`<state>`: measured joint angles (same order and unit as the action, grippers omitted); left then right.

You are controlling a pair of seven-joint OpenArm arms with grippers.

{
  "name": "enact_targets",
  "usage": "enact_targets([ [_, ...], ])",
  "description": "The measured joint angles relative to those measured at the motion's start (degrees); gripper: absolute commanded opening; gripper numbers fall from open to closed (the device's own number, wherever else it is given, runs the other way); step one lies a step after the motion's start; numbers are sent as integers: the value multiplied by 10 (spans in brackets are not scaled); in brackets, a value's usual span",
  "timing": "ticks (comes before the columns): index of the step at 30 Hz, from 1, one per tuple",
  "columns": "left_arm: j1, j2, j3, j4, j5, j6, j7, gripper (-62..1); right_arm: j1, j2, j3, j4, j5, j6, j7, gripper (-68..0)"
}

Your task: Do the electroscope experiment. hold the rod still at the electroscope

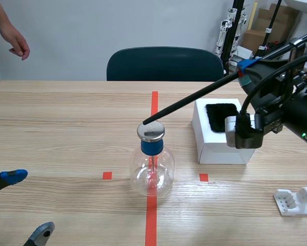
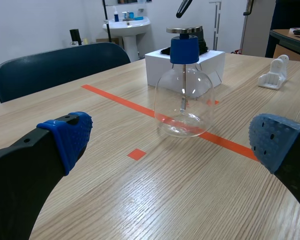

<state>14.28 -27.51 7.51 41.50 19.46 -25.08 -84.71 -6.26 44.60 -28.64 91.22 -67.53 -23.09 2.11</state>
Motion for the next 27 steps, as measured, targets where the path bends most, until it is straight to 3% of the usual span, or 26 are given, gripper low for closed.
enact_targets([
  [9,0,0,0,0,0,0,0,14,0,0,0,0,8,-1,6,-616],
  [18,0,0,0,0,0,0,0,14,-19,26,29,47,129,-10,26,-616],
  [27,0,0,0,0,0,0,0,14,-180,38,132,190,198,-27,30,-616],
])
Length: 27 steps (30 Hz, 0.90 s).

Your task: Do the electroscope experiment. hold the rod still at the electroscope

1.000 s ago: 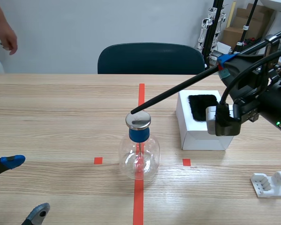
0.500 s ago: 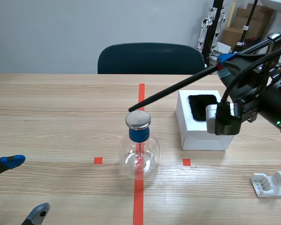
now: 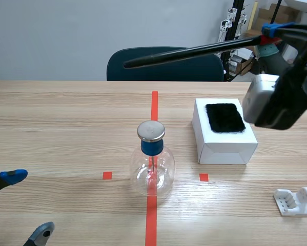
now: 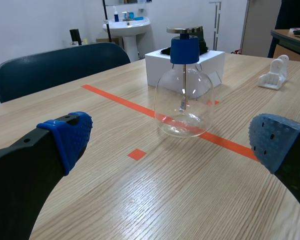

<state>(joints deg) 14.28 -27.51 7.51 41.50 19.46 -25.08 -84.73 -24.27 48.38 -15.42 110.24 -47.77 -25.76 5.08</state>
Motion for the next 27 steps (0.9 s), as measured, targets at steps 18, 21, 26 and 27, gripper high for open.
enact_targets([
  [18,0,0,0,0,0,0,0,14,-357,-186,132,95,7,-85,80,-616],
  [21,0,0,0,0,0,0,0,14,-385,-200,137,95,22,-83,79,-616],
  [26,0,0,0,0,0,0,0,14,-397,-201,139,93,46,-49,78,-616],
  [27,0,0,0,0,0,0,0,14,-397,-201,139,89,47,-44,78,-616],
])
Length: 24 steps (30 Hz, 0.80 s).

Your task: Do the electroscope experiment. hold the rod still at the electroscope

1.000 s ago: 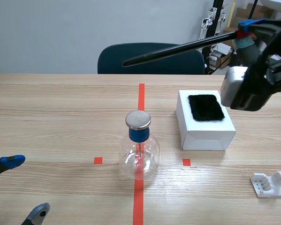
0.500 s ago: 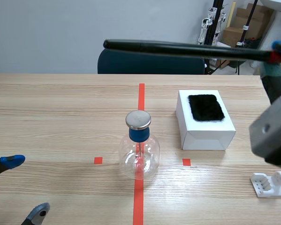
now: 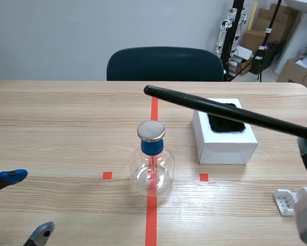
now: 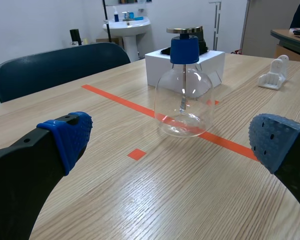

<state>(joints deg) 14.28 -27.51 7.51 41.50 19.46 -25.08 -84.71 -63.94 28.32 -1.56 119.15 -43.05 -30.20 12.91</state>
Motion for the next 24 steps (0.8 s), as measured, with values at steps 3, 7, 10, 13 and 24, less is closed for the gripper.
enact_targets([
  [3,0,0,0,0,0,0,0,14,3,1,0,-23,22,11,19,-616],
  [7,0,0,0,0,0,0,0,14,3,1,0,-54,57,31,55,-616],
  [10,0,0,0,0,0,0,0,14,4,1,0,-69,65,50,66,-616],
  [13,0,0,0,0,0,0,0,14,4,1,0,-76,76,60,74,-616],
  [24,0,0,0,0,0,0,0,14,4,1,-4,-80,75,71,83,-616],
])
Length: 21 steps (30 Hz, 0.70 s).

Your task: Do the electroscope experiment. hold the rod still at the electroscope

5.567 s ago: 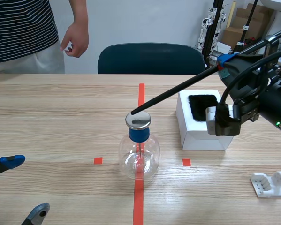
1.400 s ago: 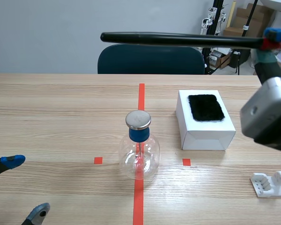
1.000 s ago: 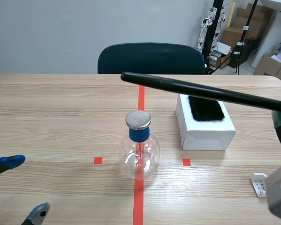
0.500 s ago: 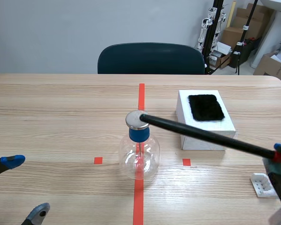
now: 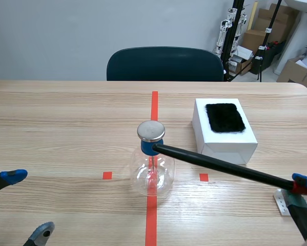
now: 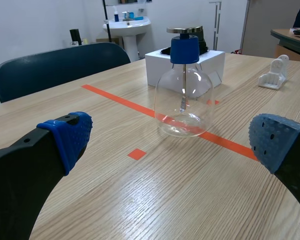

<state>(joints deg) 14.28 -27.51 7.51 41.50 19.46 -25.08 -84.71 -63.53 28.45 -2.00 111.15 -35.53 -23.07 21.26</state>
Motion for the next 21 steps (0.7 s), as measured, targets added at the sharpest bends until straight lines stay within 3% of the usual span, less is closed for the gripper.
enact_targets([
  [21,0,0,0,0,0,0,0,14,0,0,0,0,0,0,5,-616],
])
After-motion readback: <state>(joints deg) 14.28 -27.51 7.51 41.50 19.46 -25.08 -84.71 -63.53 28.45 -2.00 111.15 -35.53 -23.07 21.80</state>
